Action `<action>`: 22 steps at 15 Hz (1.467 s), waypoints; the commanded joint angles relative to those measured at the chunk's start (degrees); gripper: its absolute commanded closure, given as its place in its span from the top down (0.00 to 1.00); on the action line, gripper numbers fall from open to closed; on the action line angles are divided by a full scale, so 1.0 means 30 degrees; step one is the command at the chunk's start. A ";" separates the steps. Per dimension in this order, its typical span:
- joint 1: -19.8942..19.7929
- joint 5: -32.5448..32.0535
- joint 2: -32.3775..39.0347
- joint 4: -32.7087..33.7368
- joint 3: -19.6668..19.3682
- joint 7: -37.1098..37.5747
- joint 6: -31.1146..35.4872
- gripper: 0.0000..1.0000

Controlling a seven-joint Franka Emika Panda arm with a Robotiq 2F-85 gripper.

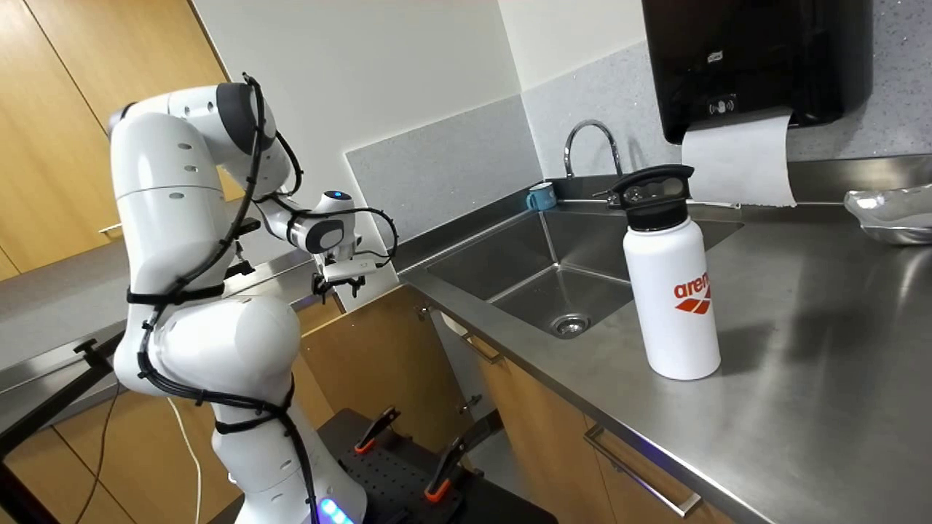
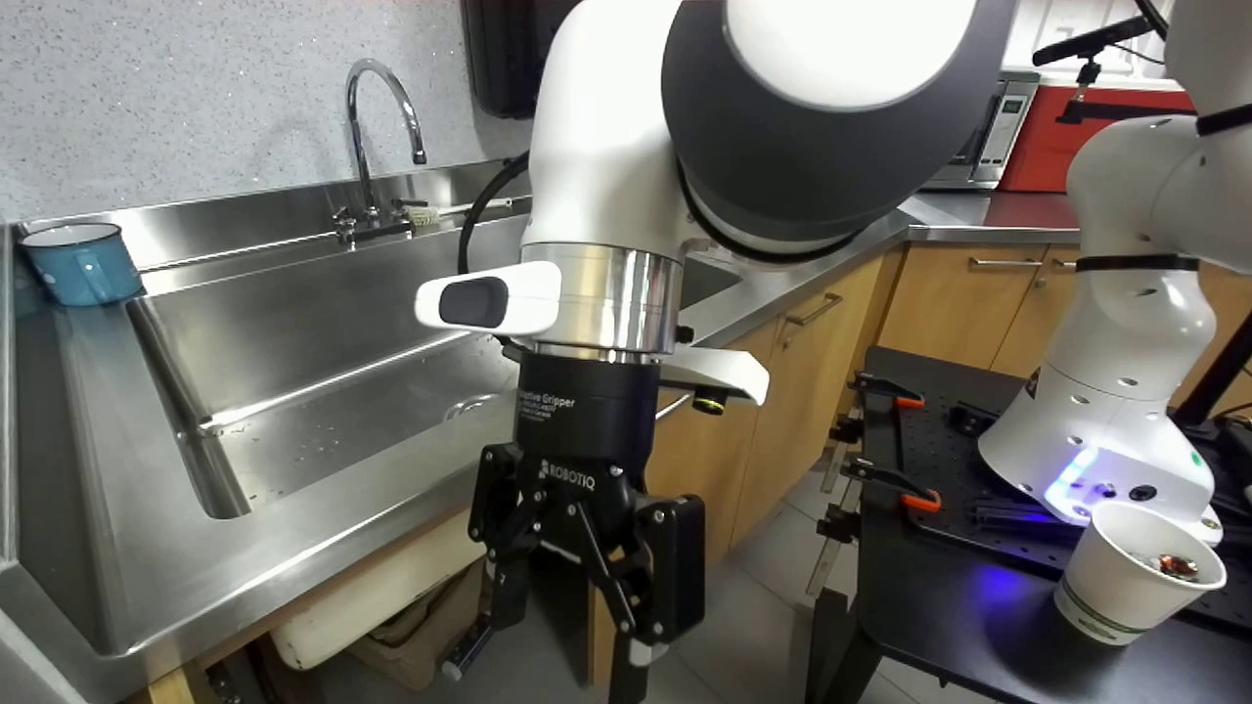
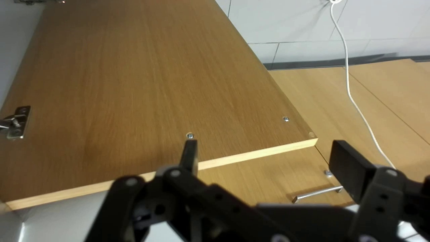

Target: Close the open cabinet door

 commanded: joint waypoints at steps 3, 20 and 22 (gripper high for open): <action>0.0089 -0.4139 0.1584 0.1241 0.1033 0.2671 0.0940 0.75; 0.3632 -1.6695 0.8236 0.9428 0.1267 1.2648 0.1303 0.00; 0.3949 -1.6877 0.9048 1.0521 0.1237 1.2536 0.0935 0.00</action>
